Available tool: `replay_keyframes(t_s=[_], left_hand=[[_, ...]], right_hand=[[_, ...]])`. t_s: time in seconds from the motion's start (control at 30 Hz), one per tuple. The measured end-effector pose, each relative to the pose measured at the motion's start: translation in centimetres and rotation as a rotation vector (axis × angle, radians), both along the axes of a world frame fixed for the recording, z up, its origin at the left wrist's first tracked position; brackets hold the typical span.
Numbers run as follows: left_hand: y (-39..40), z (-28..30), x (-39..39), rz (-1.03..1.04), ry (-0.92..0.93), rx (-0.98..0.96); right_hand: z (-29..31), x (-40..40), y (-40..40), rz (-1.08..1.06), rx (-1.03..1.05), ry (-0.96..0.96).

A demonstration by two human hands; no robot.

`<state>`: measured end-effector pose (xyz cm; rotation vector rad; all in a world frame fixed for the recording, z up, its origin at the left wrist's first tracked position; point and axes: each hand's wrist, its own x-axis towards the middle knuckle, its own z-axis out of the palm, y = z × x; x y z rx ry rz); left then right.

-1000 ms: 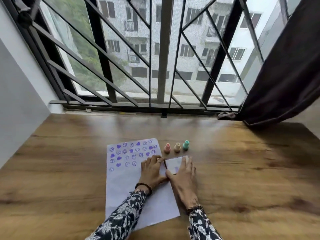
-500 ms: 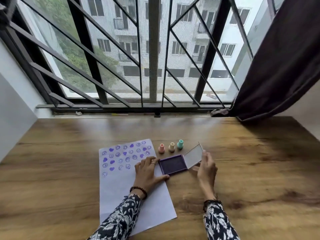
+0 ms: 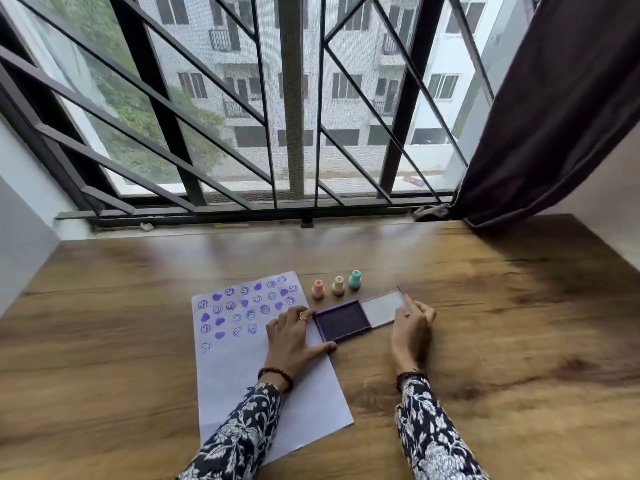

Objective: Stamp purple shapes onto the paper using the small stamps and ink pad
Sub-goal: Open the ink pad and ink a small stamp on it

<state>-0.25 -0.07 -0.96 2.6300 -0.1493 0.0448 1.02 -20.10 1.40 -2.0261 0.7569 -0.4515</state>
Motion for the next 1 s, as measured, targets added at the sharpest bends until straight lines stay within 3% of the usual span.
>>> replay_keyframes(t_s=[0.17,0.3,0.4,0.5,0.6,0.67,0.73,0.83,1.0], left_hand=[[-0.4,-0.4,-0.4,-0.017,0.018,0.008],[-0.8,-0.3,-0.5,-0.012,0.035,-0.014],[-0.8,0.1,-0.3,0.030,0.078,-0.126],[-0.4,1.2,0.1,0.151,0.112,-0.337],[-0.5,3.1,0.3,0.248,0.066,-0.558],[-1.4,4.8,0.3,0.196,0.073,-0.772],[-2.8,6.3,0.1,0.098,0.097,-0.900],[-4.3,7.0,-0.6,0.086,0.070,-0.940],[-4.7,7.2,-1.6,0.162,-0.013,-0.959]], right_hand=[[1.5,1.1,1.8,0.097,-0.099,-0.066],[2.5,3.5,3.0,0.377,-0.184,0.014],[2.4,4.5,3.2,0.453,-0.112,0.174],[2.8,4.1,3.3,0.372,-0.067,0.096],[4.3,3.5,2.9,0.289,0.245,-0.069],[5.3,2.6,2.9,0.352,0.629,-0.120],[5.7,1.1,3.1,0.421,0.851,-0.115],[5.2,-1.3,3.9,0.471,1.007,-0.091],[5.0,-2.7,4.5,0.491,1.032,-0.074]])
